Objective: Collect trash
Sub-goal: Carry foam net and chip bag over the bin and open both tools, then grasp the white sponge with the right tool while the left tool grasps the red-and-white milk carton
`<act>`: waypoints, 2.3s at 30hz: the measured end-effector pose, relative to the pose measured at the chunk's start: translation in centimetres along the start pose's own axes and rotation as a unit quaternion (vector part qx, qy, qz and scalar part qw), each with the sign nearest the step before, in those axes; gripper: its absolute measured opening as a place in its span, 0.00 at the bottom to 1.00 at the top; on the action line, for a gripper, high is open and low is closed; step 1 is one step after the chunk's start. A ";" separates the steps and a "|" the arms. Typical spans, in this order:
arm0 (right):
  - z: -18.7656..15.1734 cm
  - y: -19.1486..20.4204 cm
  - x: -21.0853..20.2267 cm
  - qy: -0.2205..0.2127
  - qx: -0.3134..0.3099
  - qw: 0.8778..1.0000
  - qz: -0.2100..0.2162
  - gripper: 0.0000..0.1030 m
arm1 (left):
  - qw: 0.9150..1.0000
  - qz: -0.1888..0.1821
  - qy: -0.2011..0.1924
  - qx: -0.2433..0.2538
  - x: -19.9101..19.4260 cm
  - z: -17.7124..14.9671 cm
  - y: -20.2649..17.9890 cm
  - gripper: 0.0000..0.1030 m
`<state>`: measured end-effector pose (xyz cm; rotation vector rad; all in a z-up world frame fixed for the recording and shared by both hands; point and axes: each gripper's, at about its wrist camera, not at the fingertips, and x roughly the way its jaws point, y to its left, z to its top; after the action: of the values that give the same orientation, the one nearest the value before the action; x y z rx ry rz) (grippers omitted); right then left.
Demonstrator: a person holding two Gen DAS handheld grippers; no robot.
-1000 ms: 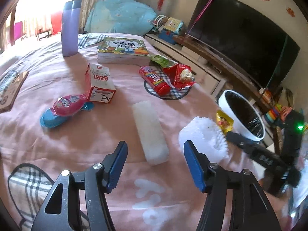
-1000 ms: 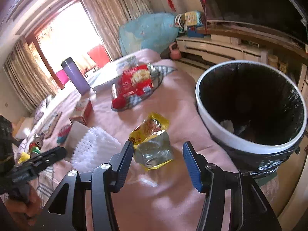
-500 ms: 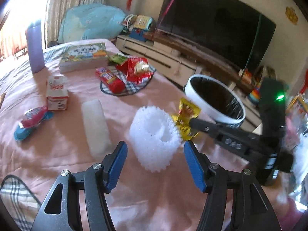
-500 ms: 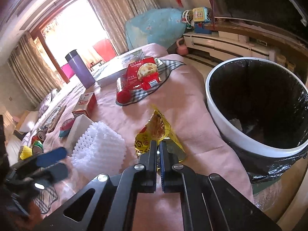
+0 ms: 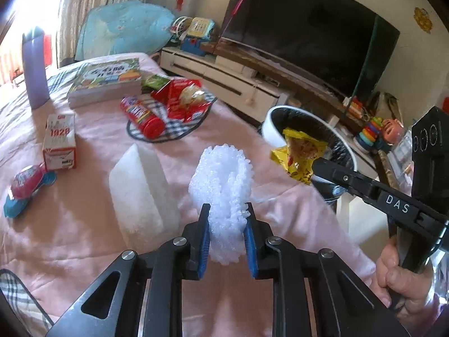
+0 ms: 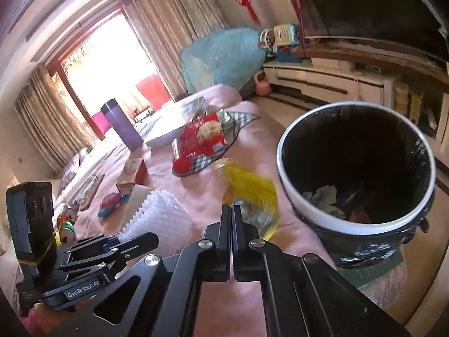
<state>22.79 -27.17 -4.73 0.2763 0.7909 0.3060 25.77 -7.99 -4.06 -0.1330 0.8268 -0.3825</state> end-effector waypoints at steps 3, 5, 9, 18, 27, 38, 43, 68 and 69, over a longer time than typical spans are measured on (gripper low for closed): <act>0.4 -0.6 -1.2 -0.012 0.003 1.000 -0.003 0.00 | 1.000 -0.012 -0.007 0.006 -0.3 0.6 -0.8 0.19; 0.7 -1.2 -1.9 -0.021 0.006 1.000 -0.008 0.00 | 1.000 -0.020 -0.011 0.012 -0.3 1.1 -1.5 0.19; 1.3 -3.1 -3.1 -0.033 0.017 0.999 -0.021 0.00 | 0.999 -0.029 -0.012 0.024 0.7 2.2 -3.0 0.19; 2.6 -8.0 -4.0 -0.040 0.048 0.997 -0.047 0.00 | 0.998 -0.049 -0.008 0.049 4.4 4.9 -6.5 0.19; 3.9 -10.7 -3.5 -0.037 0.055 0.996 -0.057 0.00 | 0.997 -0.055 0.007 0.060 8.7 7.3 -8.8 0.20; 4.4 -12.4 -2.3 -0.023 0.053 0.996 -0.072 0.00 | 0.997 -0.048 0.020 0.059 12.2 8.8 -10.1 0.25; 4.4 -13.1 -2.1 -0.019 0.056 0.995 -0.082 0.08 | 0.998 -0.035 0.020 0.051 12.4 8.5 -10.2 0.58; 1.2 -3.0 -3.4 -0.054 0.024 0.998 -0.021 0.91 | 0.999 0.034 -0.025 -0.030 -1.7 -0.5 0.2 0.74; 0.8 -2.2 -3.2 -0.050 0.020 0.998 -0.016 0.91 | 0.998 0.038 -0.027 -0.036 -2.4 -0.9 0.7 0.74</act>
<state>21.65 -30.47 -2.88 0.3129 0.7017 0.2439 23.81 -6.37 -3.24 -0.1781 0.7913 -0.2756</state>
